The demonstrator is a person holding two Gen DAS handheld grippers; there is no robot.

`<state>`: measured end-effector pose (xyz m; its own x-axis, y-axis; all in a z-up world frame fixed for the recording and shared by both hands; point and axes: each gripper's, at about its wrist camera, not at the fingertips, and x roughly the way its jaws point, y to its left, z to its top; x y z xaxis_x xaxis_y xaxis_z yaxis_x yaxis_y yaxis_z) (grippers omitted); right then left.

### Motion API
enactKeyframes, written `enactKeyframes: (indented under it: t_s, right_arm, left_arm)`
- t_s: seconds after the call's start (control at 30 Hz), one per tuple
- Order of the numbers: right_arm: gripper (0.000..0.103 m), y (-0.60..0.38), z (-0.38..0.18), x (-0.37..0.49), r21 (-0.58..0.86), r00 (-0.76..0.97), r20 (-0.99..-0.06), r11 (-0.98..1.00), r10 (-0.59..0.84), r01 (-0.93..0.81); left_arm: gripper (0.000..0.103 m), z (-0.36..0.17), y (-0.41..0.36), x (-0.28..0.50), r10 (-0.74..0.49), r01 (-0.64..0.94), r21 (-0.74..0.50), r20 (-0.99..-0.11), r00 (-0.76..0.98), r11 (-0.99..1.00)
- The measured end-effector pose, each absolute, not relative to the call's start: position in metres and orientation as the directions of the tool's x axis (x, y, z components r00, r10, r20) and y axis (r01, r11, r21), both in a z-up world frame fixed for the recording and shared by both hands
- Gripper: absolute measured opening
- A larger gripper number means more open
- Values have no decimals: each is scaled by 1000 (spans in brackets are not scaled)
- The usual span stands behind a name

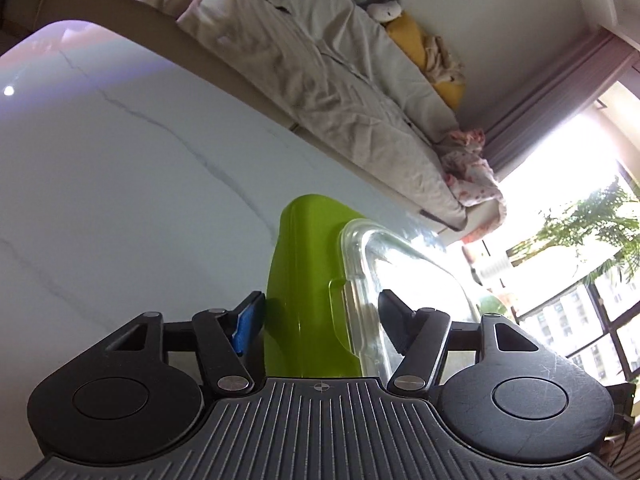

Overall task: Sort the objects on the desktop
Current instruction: 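Carry the green lid over the clear box with both tools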

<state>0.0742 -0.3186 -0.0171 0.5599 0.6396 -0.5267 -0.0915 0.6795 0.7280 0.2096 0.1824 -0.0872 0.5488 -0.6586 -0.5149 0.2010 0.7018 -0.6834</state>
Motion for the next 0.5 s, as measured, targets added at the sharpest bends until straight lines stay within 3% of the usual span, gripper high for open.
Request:
enactKeyframes:
  t_s: [0.07, 0.13, 0.17, 0.33, 0.5]
  right_arm:
    - [83, -313, -10, 64, 691, 640, -521, 719, 565, -71]
    - [96, -314, -6, 50, 653, 735, -502, 757, 456, -24]
    - [97, -314, -4, 43, 624, 764, -508, 781, 398, 8]
    - [95, -337, -12, 24, 598, 828, -501, 793, 252, 120]
    - [79, -381, -43, 59, 737, 814, -457, 665, 359, 120]
  left_arm:
    - [66, -89, 186, 207, -669, 196, -704, -495, 554, 683]
    - [62, -92, 193, 206, -684, 190, -732, -467, 560, 655]
    - [61, -92, 196, 206, -695, 185, -751, -448, 562, 634]
    - [59, -87, 198, 210, -702, 184, -758, -445, 556, 626]
    - [59, -83, 195, 212, -703, 176, -756, -460, 543, 630]
